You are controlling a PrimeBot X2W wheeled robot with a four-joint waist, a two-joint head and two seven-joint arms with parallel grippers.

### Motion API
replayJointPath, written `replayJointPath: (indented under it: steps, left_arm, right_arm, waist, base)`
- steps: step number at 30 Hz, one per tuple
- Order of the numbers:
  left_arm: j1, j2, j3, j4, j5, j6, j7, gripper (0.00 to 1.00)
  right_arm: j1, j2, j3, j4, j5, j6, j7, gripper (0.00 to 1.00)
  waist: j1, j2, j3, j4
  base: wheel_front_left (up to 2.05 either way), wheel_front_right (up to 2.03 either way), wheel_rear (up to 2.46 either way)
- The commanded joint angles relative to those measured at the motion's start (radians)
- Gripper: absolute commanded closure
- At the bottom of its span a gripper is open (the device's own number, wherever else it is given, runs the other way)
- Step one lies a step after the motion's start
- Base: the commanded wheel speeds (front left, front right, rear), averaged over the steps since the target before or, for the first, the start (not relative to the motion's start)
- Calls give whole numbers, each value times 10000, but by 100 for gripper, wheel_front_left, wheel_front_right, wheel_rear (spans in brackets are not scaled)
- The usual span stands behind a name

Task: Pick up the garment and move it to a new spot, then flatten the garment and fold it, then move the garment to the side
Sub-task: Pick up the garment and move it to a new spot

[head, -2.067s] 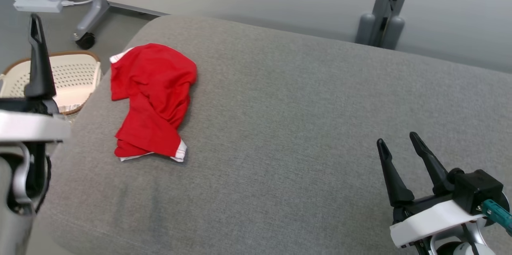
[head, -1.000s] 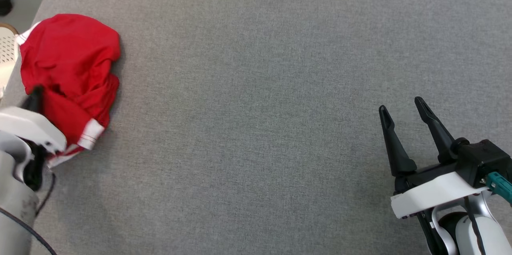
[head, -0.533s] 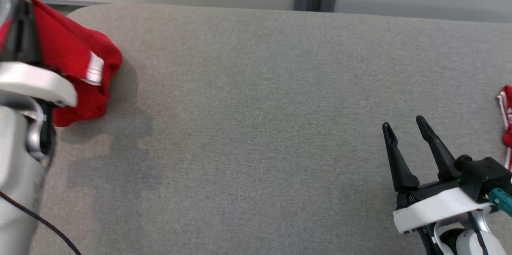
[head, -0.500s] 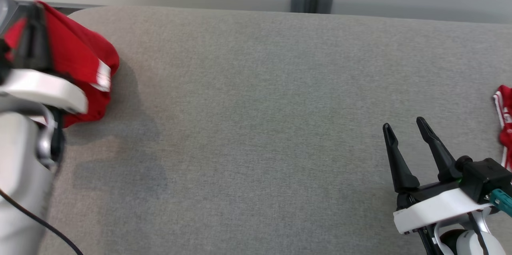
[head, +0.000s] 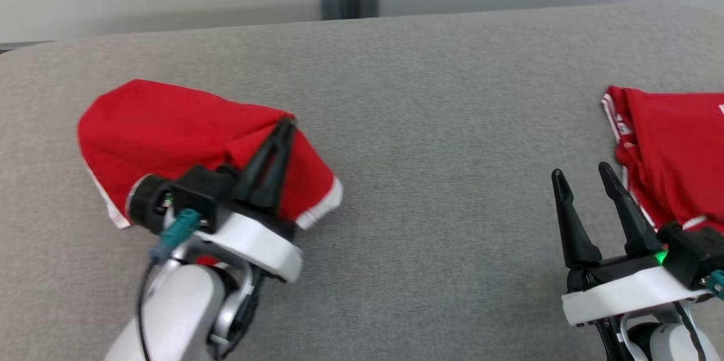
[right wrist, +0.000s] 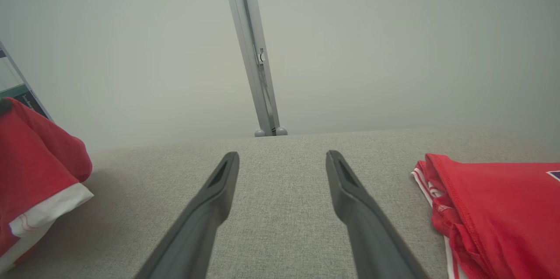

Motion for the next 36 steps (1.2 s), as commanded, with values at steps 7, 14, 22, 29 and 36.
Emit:
replayJointPath:
  steps: [7,14,22,29,36]
  left_arm:
    - [-895,-551,-1298,-488,551,-620,627,100]
    - [-1353,-772,-1719,357,520,-967,978,76]
    - [-1419,-894,-1832,482,430,-1404,-13,0]
    - [-1036,-555,-689,-119,370,-548,-1198,0]
    - [-514,97,980,-377,160,353,-1673,0]
  right_arm:
    - [-342,-65,138,360,428,2,-573,0]
    - [-482,-54,195,783,795,2,-1024,0]
    - [-640,-57,-67,1126,855,2,-1395,0]
    - [-856,-62,-298,1007,413,2,-1344,0]
    - [-923,-65,-263,829,26,2,-1086,0]
  waist:
    - [0,-1,808,-1832]
    - [0,-1,1230,-2729]
    - [0,-1,1336,-2577]
    - [0,-1,1090,-1582]
    - [0,-1,825,-895]
  base:
    - [0,0,0]
    - [0,0,0]
    - [0,0,0]
    - [0,0,0]
    - [0,0,0]
